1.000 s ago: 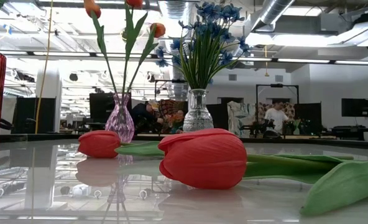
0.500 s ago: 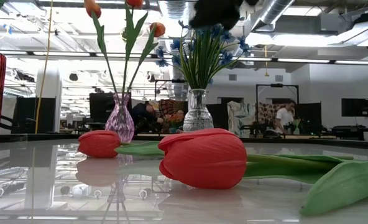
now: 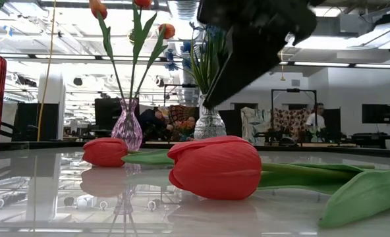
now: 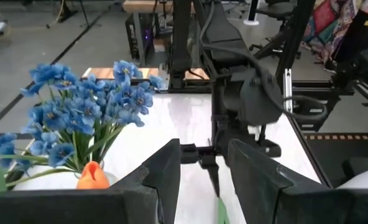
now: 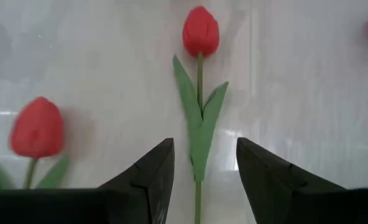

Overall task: Sort flowers into vase by color
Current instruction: Put the top red tulip into the red vase

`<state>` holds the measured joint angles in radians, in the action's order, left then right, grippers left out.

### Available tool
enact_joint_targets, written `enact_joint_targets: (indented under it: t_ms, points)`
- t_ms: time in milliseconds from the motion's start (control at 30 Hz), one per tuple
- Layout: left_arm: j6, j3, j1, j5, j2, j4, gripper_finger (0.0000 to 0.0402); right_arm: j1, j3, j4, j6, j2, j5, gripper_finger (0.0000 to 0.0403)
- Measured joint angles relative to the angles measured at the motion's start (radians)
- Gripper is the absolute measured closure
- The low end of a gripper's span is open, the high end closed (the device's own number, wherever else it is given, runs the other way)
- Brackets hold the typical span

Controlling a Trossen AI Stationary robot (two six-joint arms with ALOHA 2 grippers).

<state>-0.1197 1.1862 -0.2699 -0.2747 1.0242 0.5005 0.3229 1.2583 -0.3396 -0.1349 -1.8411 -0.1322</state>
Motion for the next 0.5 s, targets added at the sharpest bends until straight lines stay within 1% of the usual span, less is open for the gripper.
enact_joint_targets:
  t_ms: [333,500]
  points:
    - [-0.023,0.0,0.0,-0.001,0.026,-0.003,0.0278,0.0,0.0,0.024,0.001,-0.11,0.0,0.0204]
    - [-0.043,0.0,0.0,-0.001,0.025,-0.003,0.0278,-0.002,0.0,0.023,0.001,-0.129,0.0,0.0204]
